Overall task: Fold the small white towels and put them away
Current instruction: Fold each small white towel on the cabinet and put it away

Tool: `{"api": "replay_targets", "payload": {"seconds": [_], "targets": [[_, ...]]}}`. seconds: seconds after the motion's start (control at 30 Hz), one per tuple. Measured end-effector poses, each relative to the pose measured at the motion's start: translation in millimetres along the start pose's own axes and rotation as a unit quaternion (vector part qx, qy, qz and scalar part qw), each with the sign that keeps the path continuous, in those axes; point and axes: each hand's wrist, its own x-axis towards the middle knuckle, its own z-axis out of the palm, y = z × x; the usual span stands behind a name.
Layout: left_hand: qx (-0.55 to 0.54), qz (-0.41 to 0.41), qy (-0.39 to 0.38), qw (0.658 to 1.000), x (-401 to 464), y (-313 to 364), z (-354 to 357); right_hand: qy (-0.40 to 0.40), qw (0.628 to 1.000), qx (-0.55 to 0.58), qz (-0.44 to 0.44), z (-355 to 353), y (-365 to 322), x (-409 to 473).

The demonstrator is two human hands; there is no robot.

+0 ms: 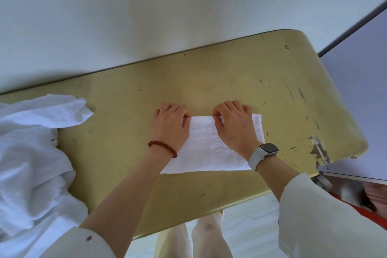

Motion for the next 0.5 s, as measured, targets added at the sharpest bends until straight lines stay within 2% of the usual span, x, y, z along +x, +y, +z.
{"api": "replay_targets", "payload": {"seconds": [0.17, 0.27, 0.33, 0.4, 0.5], "targets": [[0.03, -0.032, -0.029, 0.999, 5, 4, 0, 0.005, 1.0, -0.012, 0.005, 1, -2, 3], [0.045, -0.003, 0.038, 0.998, -9, 6, 0, 0.051, 0.999, -0.013, -0.002, -8, -7, -9], [0.072, 0.043, 0.069, 0.994, -26, 5, 4, 0.048, 0.998, -0.048, -0.004, -12, -12, -27], [0.108, 0.071, 0.033, 0.991, -43, 7, 13, 0.003, 0.995, -0.099, 0.01, -10, -16, -45], [0.168, 0.038, -0.054, 0.984, -57, 9, 27, -0.071, 0.985, -0.143, 0.058, 0, -13, -61]]}}
